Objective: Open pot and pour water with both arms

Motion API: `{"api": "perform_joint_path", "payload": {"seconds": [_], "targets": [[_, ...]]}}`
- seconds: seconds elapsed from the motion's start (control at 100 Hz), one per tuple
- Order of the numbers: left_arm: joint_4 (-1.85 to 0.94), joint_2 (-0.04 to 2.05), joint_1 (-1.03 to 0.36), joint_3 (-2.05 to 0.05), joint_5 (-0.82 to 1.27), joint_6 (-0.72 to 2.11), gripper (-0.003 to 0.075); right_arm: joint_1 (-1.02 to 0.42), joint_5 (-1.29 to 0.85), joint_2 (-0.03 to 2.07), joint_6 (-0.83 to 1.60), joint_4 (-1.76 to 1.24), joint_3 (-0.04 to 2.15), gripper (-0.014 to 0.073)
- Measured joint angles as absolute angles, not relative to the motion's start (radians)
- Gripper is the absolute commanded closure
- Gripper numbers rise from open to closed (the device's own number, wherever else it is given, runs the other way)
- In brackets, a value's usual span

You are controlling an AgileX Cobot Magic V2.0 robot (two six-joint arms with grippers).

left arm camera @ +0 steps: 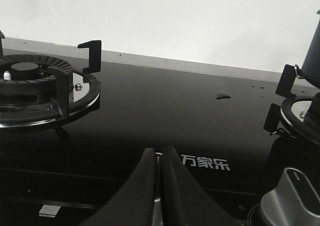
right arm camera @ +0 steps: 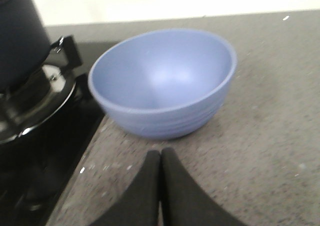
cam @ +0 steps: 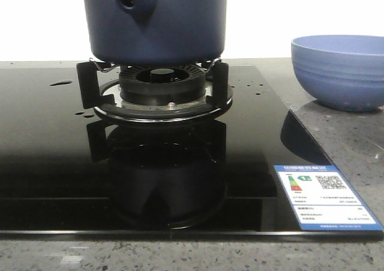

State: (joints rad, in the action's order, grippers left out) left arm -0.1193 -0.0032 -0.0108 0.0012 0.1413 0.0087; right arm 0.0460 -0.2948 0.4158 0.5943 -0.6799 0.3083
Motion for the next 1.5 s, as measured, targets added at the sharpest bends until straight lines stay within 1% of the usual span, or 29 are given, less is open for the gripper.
{"api": "perform_joint_path", "payload": {"seconds": [0.04, 0.17, 0.28, 0.41, 0.57, 0.72, 1.0, 1.5], "targets": [[-0.119, -0.003, -0.011, 0.001, 0.141, 0.009, 0.0739, 0.046, -0.261, 0.412, 0.516, -0.610, 0.308, 0.0654], [-0.119, -0.003, -0.011, 0.001, 0.141, 0.009, 0.0739, 0.046, -0.160, 0.380, 0.131, -0.217, 0.298, 0.0654], [-0.119, -0.003, -0.011, 0.001, 0.141, 0.009, 0.0739, 0.046, -0.057, 0.323, 0.000, -0.061, 0.247, 0.0654], [-0.119, -0.003, -0.011, 0.001, 0.141, 0.007, 0.0739, 0.046, 0.000, 0.226, -0.031, -0.021, 0.144, 0.0654], [-0.119, -0.003, -0.011, 0.001, 0.141, 0.007, 0.0739, 0.046, 0.019, 0.105, -0.040, -0.011, 0.005, 0.0654], [-0.119, -0.003, -0.011, 0.001, 0.141, 0.007, 0.0739, 0.046, -0.025, -0.001, -0.042, -0.006, -0.010, 0.0654], [-0.119, -0.003, -0.011, 0.001, 0.141, 0.007, 0.0739, 0.046, -0.131, -0.010, -0.042, 0.014, -0.010, 0.0654], [-0.119, -0.003, -0.011, 0.001, 0.141, 0.007, 0.0739, 0.046, -0.137, -0.010, -0.044, 0.016, -0.010, 0.0654]]}}
